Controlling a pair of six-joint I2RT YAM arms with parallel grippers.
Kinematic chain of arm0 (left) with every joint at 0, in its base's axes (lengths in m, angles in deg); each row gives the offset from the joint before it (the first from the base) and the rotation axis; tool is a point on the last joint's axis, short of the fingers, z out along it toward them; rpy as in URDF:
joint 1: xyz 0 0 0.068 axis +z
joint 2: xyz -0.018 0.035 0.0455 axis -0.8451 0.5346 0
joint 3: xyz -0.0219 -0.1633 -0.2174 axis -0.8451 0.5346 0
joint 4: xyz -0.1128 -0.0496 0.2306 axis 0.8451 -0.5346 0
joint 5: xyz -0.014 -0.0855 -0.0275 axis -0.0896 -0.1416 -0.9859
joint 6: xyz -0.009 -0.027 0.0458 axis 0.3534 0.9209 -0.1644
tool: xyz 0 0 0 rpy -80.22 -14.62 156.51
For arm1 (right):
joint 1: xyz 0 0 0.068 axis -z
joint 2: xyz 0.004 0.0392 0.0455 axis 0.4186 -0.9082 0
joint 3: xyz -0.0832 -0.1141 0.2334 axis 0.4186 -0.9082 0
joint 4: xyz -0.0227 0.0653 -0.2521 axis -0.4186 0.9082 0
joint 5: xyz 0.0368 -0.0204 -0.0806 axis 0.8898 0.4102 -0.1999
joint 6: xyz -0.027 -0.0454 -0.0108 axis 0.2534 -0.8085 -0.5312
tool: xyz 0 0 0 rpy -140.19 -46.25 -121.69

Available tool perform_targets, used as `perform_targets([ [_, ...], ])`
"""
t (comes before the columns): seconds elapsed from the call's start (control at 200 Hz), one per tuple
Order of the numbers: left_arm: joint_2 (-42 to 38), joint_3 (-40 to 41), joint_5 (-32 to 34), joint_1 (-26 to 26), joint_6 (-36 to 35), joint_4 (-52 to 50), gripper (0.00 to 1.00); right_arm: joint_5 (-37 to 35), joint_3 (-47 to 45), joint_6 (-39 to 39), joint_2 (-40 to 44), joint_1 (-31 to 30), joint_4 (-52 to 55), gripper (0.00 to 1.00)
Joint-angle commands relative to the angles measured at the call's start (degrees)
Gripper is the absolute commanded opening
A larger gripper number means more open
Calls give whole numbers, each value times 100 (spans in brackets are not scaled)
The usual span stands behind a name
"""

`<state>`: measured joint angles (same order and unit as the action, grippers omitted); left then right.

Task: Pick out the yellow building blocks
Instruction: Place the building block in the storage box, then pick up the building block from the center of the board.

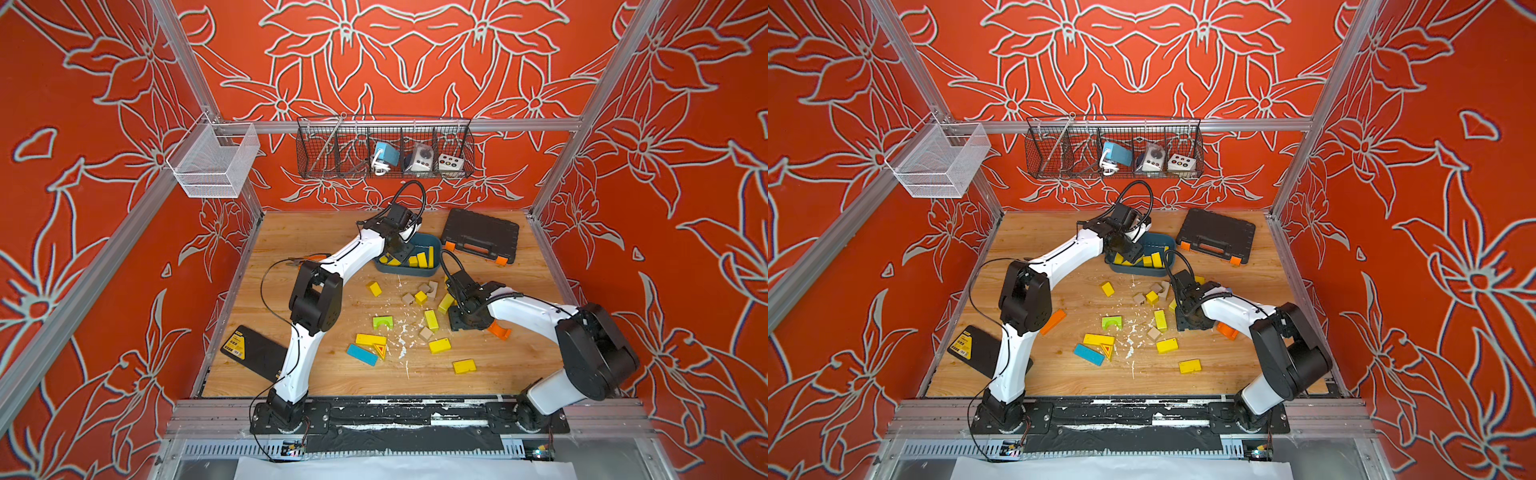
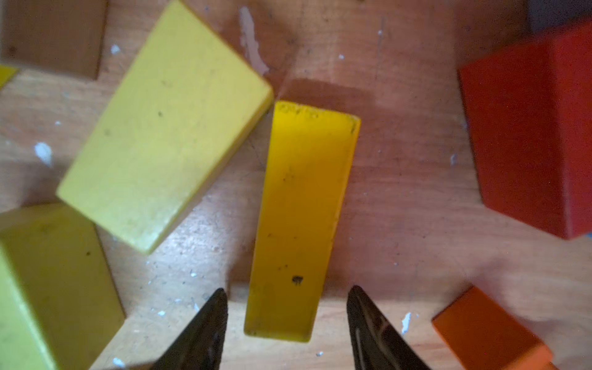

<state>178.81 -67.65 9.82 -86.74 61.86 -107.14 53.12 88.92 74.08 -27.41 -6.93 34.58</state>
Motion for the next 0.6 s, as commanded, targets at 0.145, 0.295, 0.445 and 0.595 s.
perform_targets([
  [0.145,-1590,482,-440,-38,112,-542,67,-90,290,-207,-238,198,-49,59],
  [0.295,-2727,1654,-476,-39,15,-286,68,39,320,-269,-308,295,-120,54],
  [0.445,-3651,2573,-328,-38,6,-175,77,148,310,-338,-413,343,-171,43],
  [0.595,-4191,3351,37,56,-117,-41,79,184,256,-415,-462,346,-166,32],
])
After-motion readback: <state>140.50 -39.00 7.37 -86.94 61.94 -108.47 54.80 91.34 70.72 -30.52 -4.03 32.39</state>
